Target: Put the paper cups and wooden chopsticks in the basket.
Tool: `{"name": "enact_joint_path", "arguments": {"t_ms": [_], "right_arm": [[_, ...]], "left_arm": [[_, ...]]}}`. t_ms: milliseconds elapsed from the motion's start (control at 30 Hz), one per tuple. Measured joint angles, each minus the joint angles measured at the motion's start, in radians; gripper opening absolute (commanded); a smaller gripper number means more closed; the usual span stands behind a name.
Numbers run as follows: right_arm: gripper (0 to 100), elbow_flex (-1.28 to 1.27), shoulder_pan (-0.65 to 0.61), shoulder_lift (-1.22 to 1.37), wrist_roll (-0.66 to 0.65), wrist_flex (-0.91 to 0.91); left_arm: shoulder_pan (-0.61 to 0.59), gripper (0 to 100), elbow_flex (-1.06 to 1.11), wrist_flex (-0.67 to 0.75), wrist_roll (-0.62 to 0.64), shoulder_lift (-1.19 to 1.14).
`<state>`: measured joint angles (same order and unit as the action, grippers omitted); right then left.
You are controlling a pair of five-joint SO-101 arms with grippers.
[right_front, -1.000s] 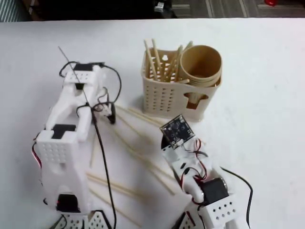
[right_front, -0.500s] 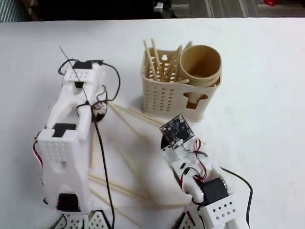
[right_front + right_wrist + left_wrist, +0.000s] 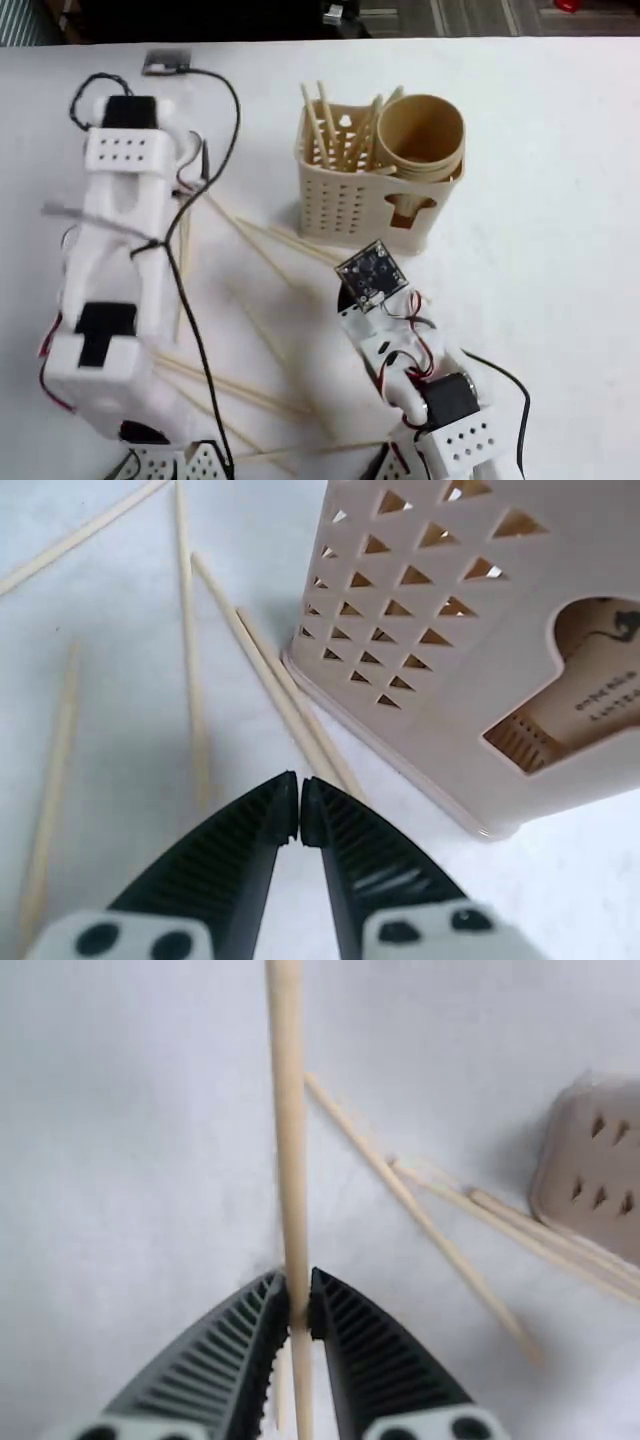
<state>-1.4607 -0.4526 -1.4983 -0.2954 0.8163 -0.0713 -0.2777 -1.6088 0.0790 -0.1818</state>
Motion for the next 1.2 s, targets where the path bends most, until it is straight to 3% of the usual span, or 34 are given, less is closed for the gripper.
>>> {"name": "enact_joint_path", "arguments": {"t_ms": [300, 567, 867, 1200], "right_arm": [[1.9, 0.0, 0.0, 0.0, 0.0, 0.0], [1.9, 0.0, 0.0, 0.0, 0.0, 0.0], [1.9, -0.009, 0.002, 0.0, 0.0, -0.002], [1.9, -0.009, 0.0, 0.0, 0.0, -0.002]], "left_arm": [[0.121, 2, 0.0, 0.087, -0.003, 0.279], [0.267, 2, 0.0, 0.35, -0.005, 0.463], [0.382, 2, 0.0, 0.651, -0.005, 0.494], [0.453, 3, 0.1, 0.798, -0.021, 0.496]]}}
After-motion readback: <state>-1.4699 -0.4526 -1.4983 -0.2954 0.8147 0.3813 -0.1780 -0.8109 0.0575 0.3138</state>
